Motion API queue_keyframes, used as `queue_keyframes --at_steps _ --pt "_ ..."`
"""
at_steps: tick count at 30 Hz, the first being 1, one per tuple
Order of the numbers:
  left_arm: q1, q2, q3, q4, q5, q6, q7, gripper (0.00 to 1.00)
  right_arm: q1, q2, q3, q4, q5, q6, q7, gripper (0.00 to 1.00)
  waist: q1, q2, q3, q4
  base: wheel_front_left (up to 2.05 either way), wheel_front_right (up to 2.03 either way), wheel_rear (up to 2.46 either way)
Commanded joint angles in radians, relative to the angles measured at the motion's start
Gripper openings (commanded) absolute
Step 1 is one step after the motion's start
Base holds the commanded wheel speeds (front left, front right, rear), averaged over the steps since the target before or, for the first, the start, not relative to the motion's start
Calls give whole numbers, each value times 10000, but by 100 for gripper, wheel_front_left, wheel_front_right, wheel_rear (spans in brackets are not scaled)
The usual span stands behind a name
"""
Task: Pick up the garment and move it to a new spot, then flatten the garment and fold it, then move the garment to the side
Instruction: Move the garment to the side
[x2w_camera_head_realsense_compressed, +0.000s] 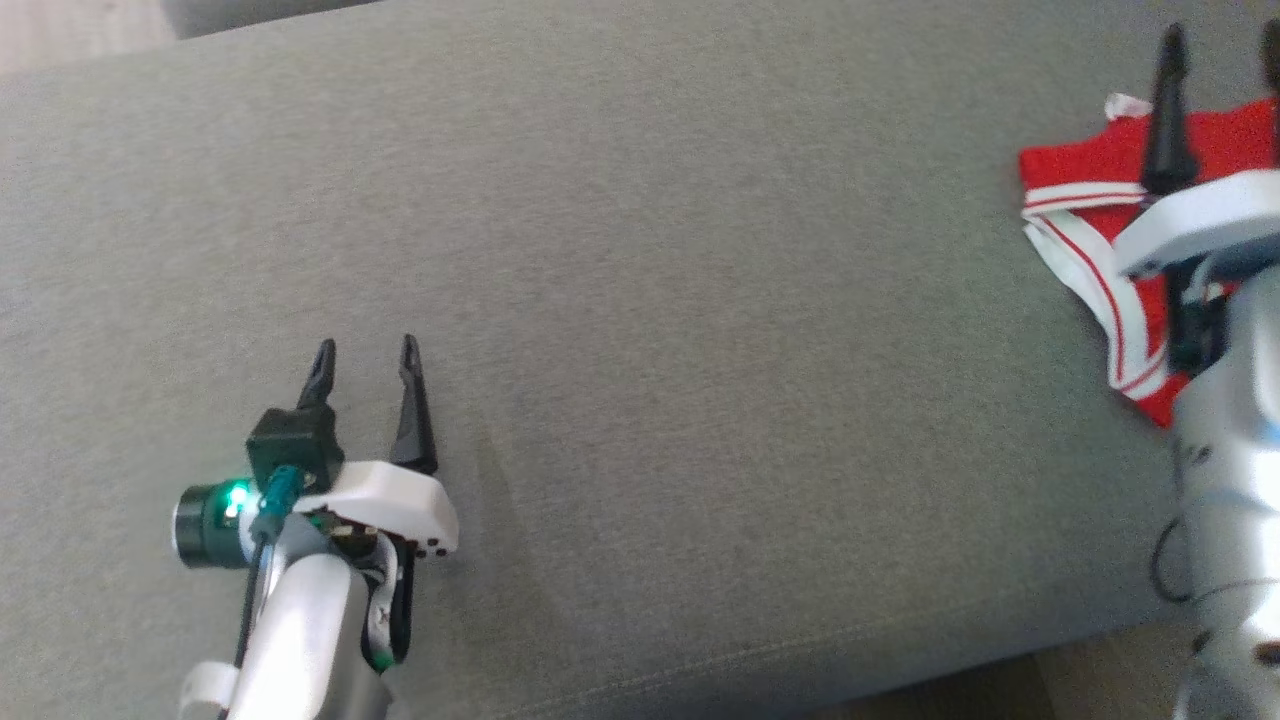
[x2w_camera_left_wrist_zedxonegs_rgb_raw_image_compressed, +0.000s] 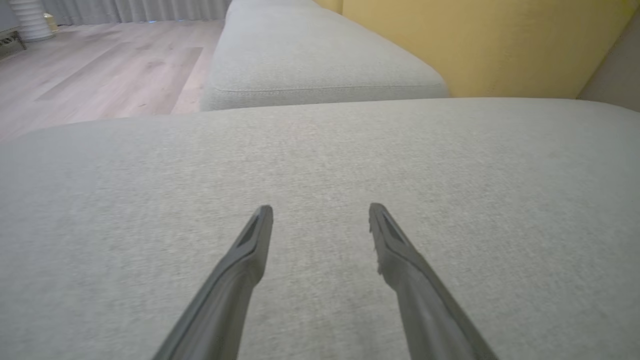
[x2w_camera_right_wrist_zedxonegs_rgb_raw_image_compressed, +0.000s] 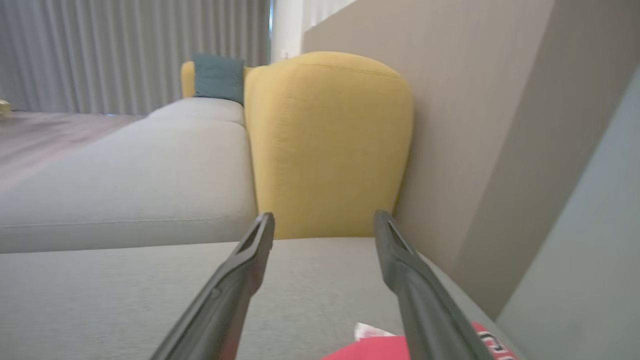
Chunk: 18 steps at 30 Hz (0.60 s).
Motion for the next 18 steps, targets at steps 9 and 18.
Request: queue_keyframes --at_steps 9,18 --pt "431 85 905 -490 -170 231 -122 100 2054 1152 1082 -1346 828 -9 -107 100 0 0 -919 1530 0 0 0" --pt "1155 85 1061 -333 -184 245 -122 100 3471 1364 1483 -951 1002 -9 -108 100 0 0 -1640 2274 0 0 0"
